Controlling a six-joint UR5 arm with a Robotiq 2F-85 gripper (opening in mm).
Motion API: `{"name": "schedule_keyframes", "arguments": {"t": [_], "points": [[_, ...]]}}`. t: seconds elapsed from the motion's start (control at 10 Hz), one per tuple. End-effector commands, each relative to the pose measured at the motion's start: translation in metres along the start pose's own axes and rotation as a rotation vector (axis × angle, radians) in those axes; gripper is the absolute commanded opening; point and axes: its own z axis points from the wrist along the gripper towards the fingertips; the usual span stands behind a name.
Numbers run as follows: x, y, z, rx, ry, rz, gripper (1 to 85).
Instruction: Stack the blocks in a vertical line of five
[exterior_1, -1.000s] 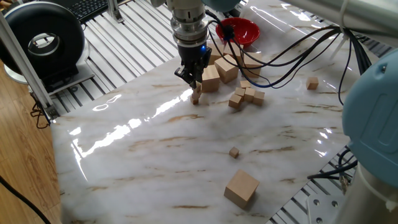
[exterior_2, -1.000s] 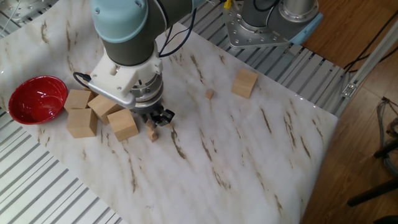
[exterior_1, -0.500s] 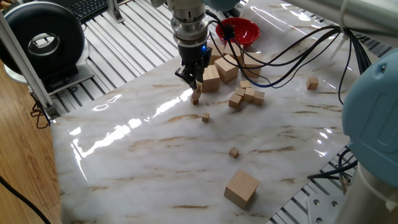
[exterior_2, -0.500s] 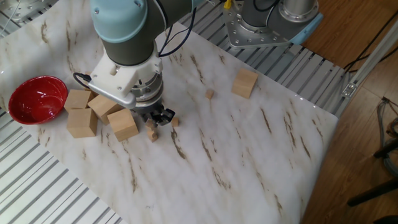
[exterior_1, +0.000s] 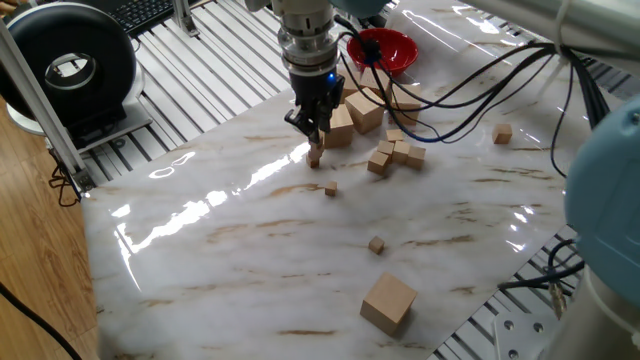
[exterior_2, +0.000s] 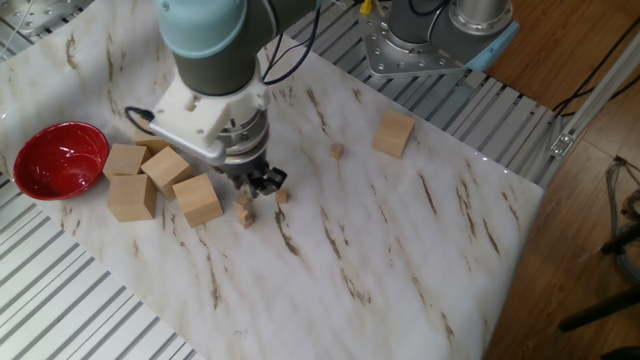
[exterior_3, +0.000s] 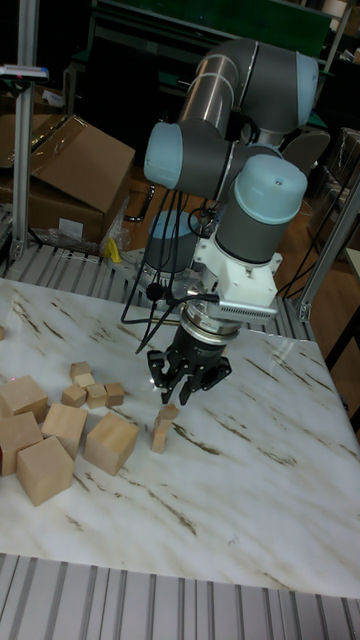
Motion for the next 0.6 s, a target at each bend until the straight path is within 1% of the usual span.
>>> {"name": "schedule_keyframes", "arguments": {"t": [0.0,0.1,0.3,0.4,0.5], "points": [[0.01,0.023,0.005,-0.054,-0.025,0.063,31.7],[0.013,0.034,0.009,-0.077,-0.027,0.098,30.7],[0.014,0.045,0.016,-0.077,-0.032,0.102,30.3],[0.016,0.048,0.018,-0.086,-0.021,0.086,30.7],[0.017,0.048,0.022,-0.085,-0.015,0.069,31.0]]}}
